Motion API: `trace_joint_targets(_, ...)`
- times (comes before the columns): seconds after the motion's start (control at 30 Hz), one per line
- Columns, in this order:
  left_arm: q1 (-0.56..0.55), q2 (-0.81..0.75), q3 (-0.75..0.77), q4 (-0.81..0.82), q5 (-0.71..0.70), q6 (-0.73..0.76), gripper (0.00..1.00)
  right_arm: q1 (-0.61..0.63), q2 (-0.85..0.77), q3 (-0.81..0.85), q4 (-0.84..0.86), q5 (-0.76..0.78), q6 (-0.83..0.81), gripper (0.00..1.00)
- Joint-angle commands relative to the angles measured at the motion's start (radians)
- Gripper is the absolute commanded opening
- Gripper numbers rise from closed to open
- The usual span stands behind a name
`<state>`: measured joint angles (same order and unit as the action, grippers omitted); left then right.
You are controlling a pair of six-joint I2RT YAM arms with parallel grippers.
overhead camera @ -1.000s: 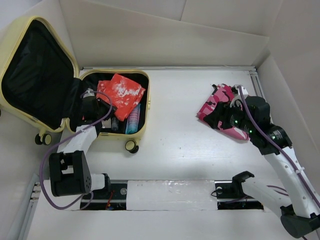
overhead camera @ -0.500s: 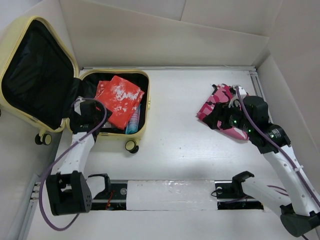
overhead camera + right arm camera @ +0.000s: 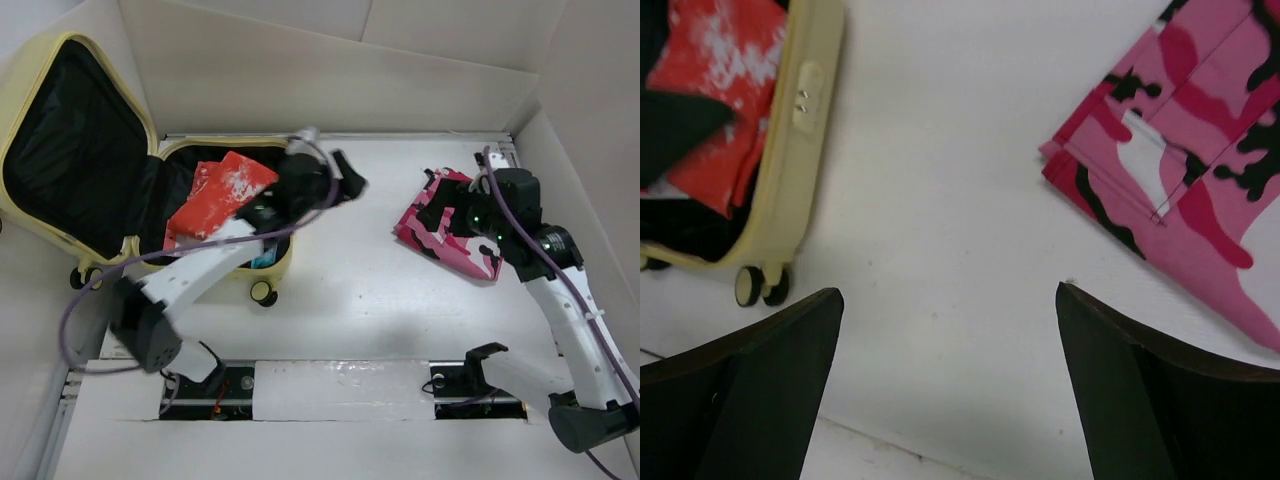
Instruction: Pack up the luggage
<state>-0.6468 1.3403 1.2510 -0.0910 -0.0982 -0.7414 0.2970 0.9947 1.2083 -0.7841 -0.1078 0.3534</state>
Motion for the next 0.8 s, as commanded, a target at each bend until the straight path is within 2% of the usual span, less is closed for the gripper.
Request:
trace_joint_targets(0.0,-0.189,0.23,0.115,-0.044,-0.009,-0.062,0.73,-0.018,-0.041,0.155,-0.004,0.066,0.039,0.93)
trace_joint_targets(0.1,-0.249,0.394,0.148,0.054,0.113,-0.162,0.74,-0.027,-0.061,0.218,-0.026,0.111,0.062,0.93)
trace_joint_targets(0.13,-0.263,0.436,0.157,0.139,0.158,-0.209,0.74,-0.027,-0.071,0.259,-0.036,0.121,0.073,0.94)
trace_joint_targets(0.23,-0.326,0.629,0.33,0.113,0.215,-0.223,0.74,-0.027,-0.08,0.342,-0.066,0.145,0.084,0.94)
trace_joint_targets(0.27,-0.341,0.673,0.441,0.059,0.215,-0.233,0.74,-0.027,-0.08,0.361,-0.081,0.145,0.084,0.94)
trace_joint_targets(0.33,-0.372,0.77,0.504,0.05,0.206,-0.265,0.74,-0.027,-0.08,0.39,-0.09,0.131,0.084,0.94)
trace_joint_targets(0.47,-0.387,0.87,0.527,0.086,0.216,-0.357,0.71,-0.027,-0.08,0.387,-0.11,0.076,0.093,0.94)
trace_joint_targets(0.57,-0.378,0.924,0.516,0.131,0.186,-0.401,0.61,-0.027,-0.113,0.361,-0.11,0.05,0.093,0.94)
trace_joint_targets(0.77,-0.358,1.019,0.594,0.093,0.149,-0.449,0.55,-0.027,-0.113,0.343,-0.119,0.03,0.093,0.93)
